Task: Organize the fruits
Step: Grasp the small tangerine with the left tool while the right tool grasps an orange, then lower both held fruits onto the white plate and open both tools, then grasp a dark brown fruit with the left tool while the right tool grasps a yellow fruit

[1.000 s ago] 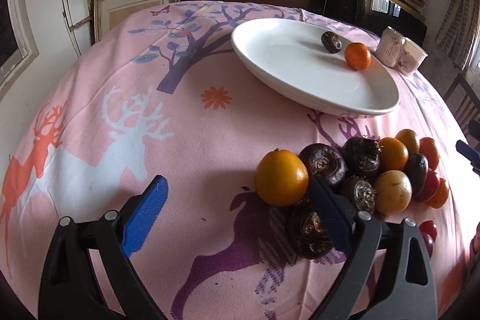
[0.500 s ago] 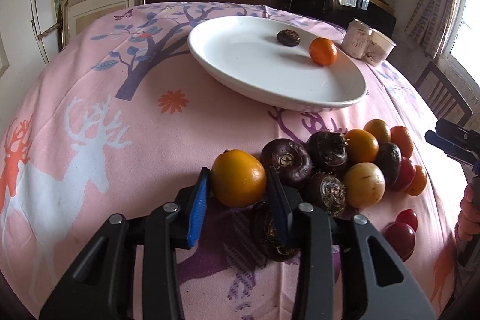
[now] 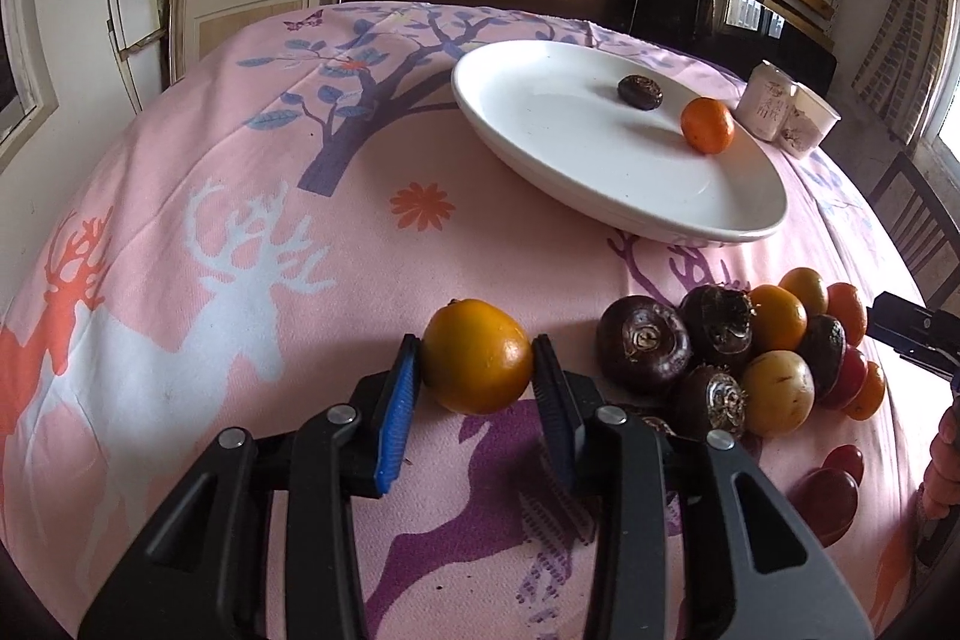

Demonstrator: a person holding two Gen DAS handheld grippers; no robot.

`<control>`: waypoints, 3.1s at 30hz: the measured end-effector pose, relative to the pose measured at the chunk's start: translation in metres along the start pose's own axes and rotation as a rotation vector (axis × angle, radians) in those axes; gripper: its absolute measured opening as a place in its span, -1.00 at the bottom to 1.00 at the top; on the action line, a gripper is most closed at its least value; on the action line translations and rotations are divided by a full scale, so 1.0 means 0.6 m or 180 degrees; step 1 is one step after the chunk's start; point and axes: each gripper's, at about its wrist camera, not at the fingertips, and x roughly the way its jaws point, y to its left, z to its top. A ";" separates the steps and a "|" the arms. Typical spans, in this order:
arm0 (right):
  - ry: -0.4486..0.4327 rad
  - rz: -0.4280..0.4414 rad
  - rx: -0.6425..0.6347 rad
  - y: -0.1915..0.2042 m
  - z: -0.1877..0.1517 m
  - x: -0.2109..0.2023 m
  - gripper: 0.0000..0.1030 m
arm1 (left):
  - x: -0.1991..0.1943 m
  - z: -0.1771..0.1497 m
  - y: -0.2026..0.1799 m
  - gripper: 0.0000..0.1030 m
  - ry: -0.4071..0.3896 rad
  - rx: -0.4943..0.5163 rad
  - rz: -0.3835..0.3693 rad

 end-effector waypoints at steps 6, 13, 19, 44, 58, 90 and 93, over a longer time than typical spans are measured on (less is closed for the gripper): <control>0.0189 0.0110 0.0214 -0.014 -0.001 0.033 -0.09 | 0.012 -0.004 -0.012 -0.28 0.0078 0.0116 0.0022; 0.0092 0.0111 0.0162 -0.010 -0.004 0.022 -0.15 | 0.005 -0.005 -0.011 -0.30 0.0019 0.0082 -0.0051; -0.0317 -0.0017 0.0046 -0.002 0.005 -0.024 -0.15 | -0.044 0.013 -0.013 -0.30 -0.0329 0.0024 -0.0066; -0.0488 -0.0108 -0.0393 0.089 0.121 0.053 0.09 | 0.036 0.133 -0.075 0.26 -0.0295 0.0162 -0.0169; -0.0493 -0.0086 0.0147 0.008 0.052 -0.007 0.43 | 0.001 0.057 -0.028 0.83 -0.0163 -0.0122 -0.0065; -0.0453 0.0049 0.0204 0.003 0.046 -0.023 0.61 | 0.031 0.025 -0.038 0.92 0.0025 0.0347 0.0660; -0.0328 0.0078 0.0076 0.017 0.042 -0.012 0.61 | 0.039 0.022 -0.041 0.92 0.0076 0.0387 0.0662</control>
